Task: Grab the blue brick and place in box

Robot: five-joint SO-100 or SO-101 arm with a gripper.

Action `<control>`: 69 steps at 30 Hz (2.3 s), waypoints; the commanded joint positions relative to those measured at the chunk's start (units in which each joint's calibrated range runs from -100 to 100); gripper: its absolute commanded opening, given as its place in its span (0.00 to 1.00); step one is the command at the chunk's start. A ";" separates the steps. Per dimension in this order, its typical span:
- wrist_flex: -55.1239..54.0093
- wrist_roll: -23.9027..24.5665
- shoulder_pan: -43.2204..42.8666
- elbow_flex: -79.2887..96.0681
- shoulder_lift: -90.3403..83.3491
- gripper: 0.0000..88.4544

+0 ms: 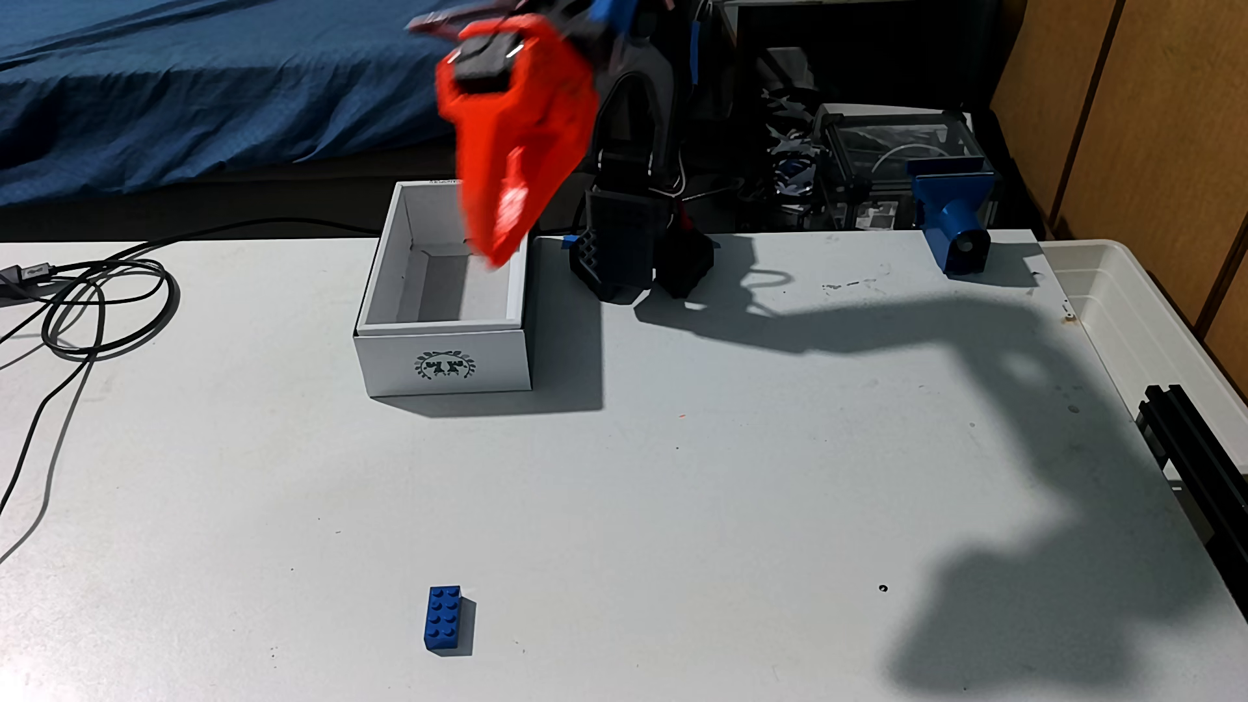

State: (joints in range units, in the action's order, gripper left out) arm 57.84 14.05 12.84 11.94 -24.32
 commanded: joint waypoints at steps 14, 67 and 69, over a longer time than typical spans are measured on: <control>0.20 10.44 12.34 -4.66 24.62 0.01; -1.18 31.07 0.83 -30.30 59.38 0.29; -1.01 31.07 0.75 -30.30 59.12 0.29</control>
State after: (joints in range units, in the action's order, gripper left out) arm 57.31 44.74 14.10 -16.05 35.30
